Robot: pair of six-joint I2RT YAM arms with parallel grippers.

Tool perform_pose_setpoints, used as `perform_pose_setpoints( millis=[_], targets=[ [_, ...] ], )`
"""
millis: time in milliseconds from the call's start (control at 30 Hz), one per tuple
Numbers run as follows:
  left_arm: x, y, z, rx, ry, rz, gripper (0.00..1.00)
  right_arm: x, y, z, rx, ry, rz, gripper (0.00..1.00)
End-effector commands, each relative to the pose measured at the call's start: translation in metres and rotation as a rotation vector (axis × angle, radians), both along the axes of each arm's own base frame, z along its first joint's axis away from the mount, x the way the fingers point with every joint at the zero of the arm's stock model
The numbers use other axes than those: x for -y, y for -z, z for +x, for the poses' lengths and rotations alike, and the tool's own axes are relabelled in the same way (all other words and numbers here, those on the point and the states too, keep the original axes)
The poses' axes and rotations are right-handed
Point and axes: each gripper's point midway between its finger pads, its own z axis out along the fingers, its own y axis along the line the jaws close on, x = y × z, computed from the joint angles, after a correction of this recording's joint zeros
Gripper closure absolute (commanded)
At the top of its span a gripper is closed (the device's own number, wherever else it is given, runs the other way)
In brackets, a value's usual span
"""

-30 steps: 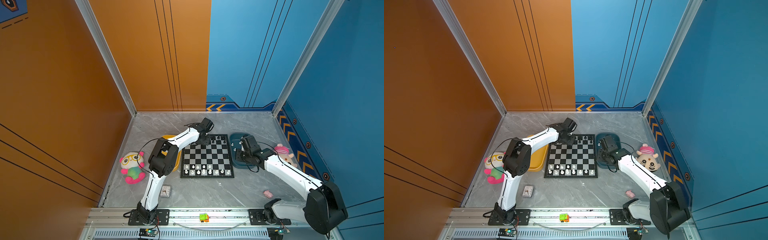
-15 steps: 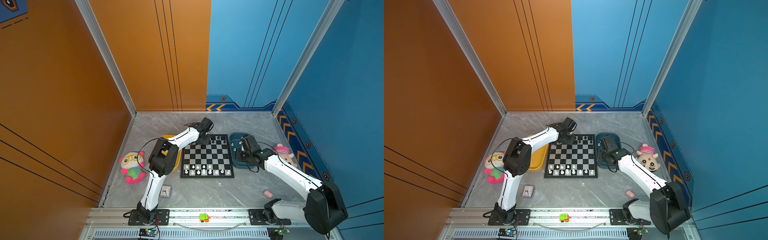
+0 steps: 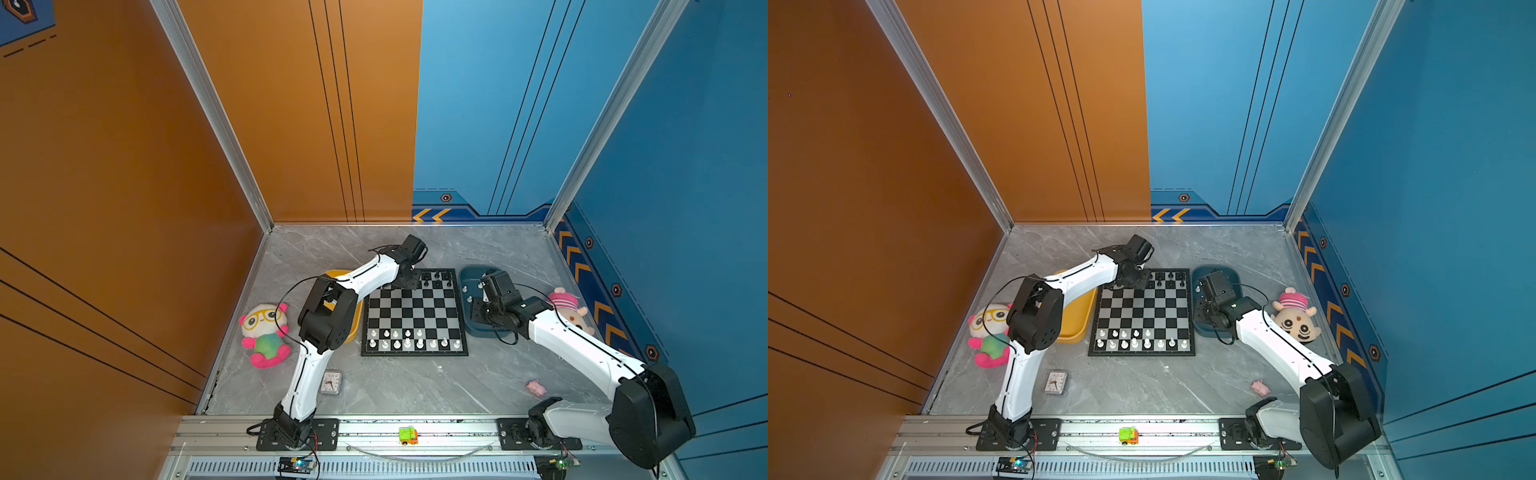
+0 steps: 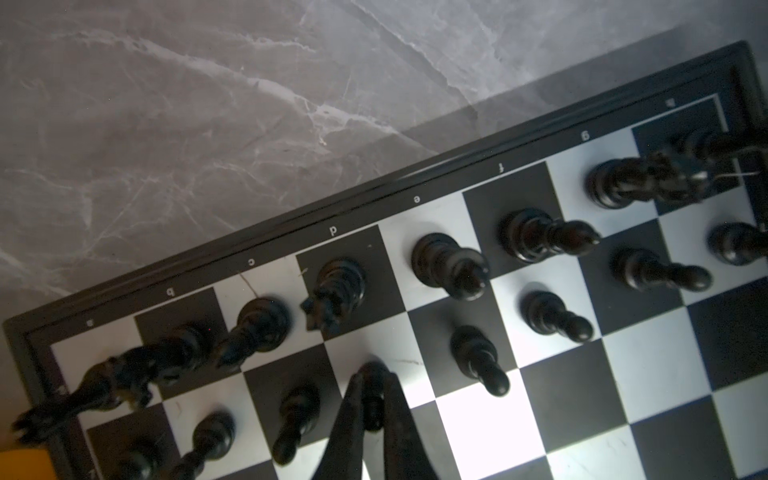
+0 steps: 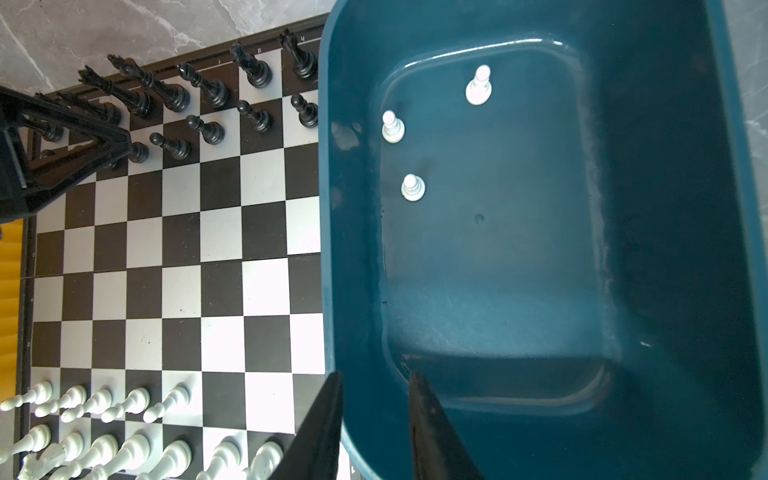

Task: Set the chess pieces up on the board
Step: 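Carry the black pawn over the board's far rows with the left gripper, then lower the black pawn onto the empty far-row square and open the left gripper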

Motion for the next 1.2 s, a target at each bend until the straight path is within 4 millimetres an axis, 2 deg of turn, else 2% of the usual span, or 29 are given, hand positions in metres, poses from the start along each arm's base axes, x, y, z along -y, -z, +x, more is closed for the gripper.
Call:
perform_pose_setpoints(
  millis=[0, 467, 1167],
  targets=[
    [-0.0038, 0.0055, 0.0035, -0.017, -0.001, 0.011, 0.85, 0.0004, 0.0037, -0.0023, -0.013, -0.016, -0.003, 0.70],
    [-0.0016, 0.0018, 0.0011, -0.016, 0.008, 0.001, 0.76, 0.0010, 0.0036, -0.0033, -0.012, -0.013, -0.001, 0.70],
    [0.0038, 0.0112, -0.0015, -0.045, 0.017, -0.014, 0.79, 0.0018, 0.0041, -0.0045, -0.012, -0.011, -0.002, 0.70]
  ],
)
